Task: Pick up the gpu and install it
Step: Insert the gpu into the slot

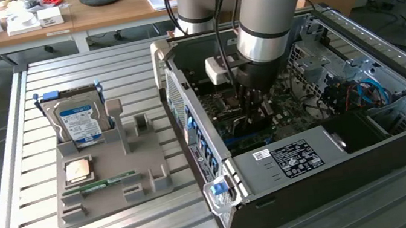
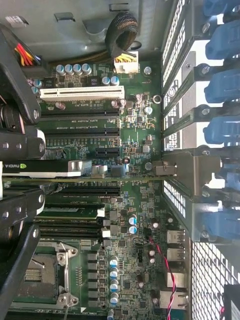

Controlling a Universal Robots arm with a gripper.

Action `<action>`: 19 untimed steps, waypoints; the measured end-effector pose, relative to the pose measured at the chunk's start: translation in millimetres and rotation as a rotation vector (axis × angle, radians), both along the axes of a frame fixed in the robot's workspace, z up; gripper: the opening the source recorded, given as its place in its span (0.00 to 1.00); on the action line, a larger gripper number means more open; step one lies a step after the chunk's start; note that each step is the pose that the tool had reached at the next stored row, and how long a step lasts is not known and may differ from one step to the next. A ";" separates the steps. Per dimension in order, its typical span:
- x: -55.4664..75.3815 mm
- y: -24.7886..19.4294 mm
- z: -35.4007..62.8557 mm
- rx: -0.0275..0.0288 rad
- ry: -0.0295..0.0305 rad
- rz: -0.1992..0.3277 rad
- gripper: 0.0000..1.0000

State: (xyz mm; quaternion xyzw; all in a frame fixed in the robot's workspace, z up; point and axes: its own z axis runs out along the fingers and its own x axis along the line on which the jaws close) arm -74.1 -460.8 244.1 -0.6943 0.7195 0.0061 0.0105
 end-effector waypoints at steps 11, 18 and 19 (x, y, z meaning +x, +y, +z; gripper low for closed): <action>0.0 0.1 -0.2 0.0003 -0.0001 0.000 0.27; -0.5 0.1 -1.3 0.0004 -0.0001 0.000 0.27; -0.5 0.1 -1.2 0.0003 -0.0001 0.000 0.27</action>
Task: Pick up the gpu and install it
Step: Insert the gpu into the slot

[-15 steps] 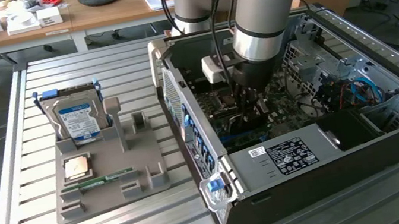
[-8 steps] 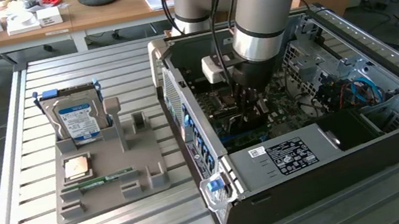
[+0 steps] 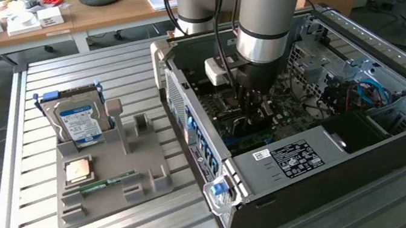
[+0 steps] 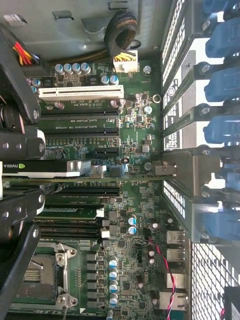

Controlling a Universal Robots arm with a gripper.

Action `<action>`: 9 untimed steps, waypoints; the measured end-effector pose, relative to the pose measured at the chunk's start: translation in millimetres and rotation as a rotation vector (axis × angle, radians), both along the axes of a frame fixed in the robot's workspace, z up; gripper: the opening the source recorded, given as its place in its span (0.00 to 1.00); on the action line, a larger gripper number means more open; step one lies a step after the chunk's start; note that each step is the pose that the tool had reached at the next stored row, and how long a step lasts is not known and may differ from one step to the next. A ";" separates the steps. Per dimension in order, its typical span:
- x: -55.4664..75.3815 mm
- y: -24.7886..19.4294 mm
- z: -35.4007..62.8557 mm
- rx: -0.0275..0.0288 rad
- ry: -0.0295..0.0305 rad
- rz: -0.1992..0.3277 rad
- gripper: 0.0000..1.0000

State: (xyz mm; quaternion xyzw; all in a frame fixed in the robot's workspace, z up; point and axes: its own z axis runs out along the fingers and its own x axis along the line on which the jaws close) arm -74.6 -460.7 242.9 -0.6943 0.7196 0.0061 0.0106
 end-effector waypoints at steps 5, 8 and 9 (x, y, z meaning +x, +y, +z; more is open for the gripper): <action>-0.5 0.8 0.0 -0.0004 0.0000 0.000 0.27; -0.7 0.9 -0.1 -0.0008 0.0001 0.000 0.27; -0.8 0.9 -0.2 -0.0015 0.0001 -0.001 0.27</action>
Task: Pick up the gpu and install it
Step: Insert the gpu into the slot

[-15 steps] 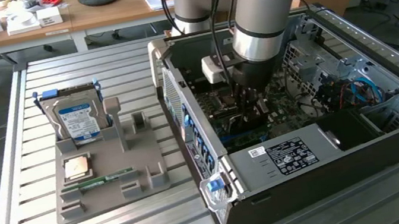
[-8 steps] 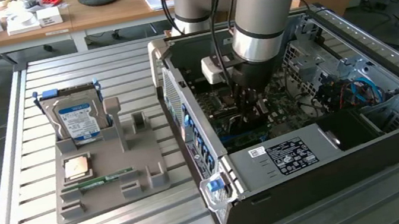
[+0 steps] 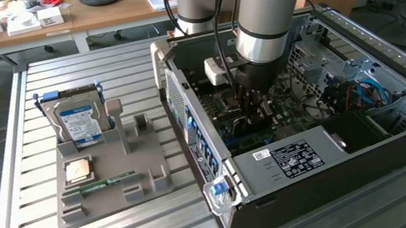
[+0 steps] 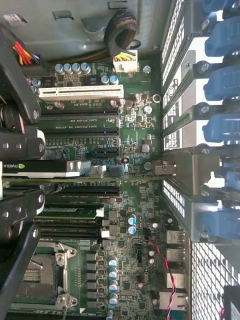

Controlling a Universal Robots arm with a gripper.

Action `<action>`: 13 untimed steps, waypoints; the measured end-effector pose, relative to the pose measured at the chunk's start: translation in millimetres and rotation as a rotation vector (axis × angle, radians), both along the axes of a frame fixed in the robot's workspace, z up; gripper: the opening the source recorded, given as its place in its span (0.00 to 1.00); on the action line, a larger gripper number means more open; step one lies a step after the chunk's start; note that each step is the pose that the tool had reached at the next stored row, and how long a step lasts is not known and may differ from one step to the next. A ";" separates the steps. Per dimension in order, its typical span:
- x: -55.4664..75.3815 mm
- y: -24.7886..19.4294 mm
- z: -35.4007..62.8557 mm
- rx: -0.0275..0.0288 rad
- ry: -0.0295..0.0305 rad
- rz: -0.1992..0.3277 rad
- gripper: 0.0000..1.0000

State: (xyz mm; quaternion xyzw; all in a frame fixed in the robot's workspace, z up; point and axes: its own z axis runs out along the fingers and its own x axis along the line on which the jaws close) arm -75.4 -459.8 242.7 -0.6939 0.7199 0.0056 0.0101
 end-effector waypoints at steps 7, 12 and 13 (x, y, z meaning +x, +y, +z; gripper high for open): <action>-0.7 0.0 -1.2 -0.0010 -0.0001 0.000 0.27; -2.0 0.0 -1.3 -0.0009 -0.0004 0.000 0.27; -2.5 -0.1 -1.3 -0.0009 -0.0004 0.000 0.27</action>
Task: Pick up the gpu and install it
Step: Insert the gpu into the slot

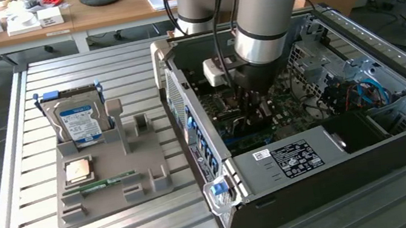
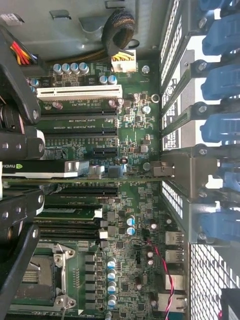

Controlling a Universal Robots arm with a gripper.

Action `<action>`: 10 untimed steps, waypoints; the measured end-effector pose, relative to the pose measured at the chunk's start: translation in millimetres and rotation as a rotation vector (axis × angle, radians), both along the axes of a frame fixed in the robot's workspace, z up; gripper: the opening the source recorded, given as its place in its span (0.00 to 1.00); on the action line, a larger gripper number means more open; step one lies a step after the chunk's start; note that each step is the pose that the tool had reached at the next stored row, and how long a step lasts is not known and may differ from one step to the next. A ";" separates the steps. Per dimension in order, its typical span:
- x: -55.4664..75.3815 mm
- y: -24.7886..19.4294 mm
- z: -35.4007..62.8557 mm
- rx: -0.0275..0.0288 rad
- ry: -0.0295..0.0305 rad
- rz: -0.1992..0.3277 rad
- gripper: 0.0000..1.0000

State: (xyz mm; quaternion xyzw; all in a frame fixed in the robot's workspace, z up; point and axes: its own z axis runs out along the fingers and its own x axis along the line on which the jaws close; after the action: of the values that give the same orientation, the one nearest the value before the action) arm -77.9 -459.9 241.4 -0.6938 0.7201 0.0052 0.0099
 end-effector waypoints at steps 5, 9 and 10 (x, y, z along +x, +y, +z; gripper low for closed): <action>-1.1 -0.1 -0.3 -0.0003 0.0001 0.000 0.27; -1.3 0.0 -0.5 -0.0002 0.0001 0.000 0.27; -1.3 0.0 -0.5 -0.0001 0.0001 0.000 0.27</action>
State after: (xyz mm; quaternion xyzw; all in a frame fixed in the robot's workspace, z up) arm -79.1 -459.9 240.8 -0.6937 0.7201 0.0052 0.0098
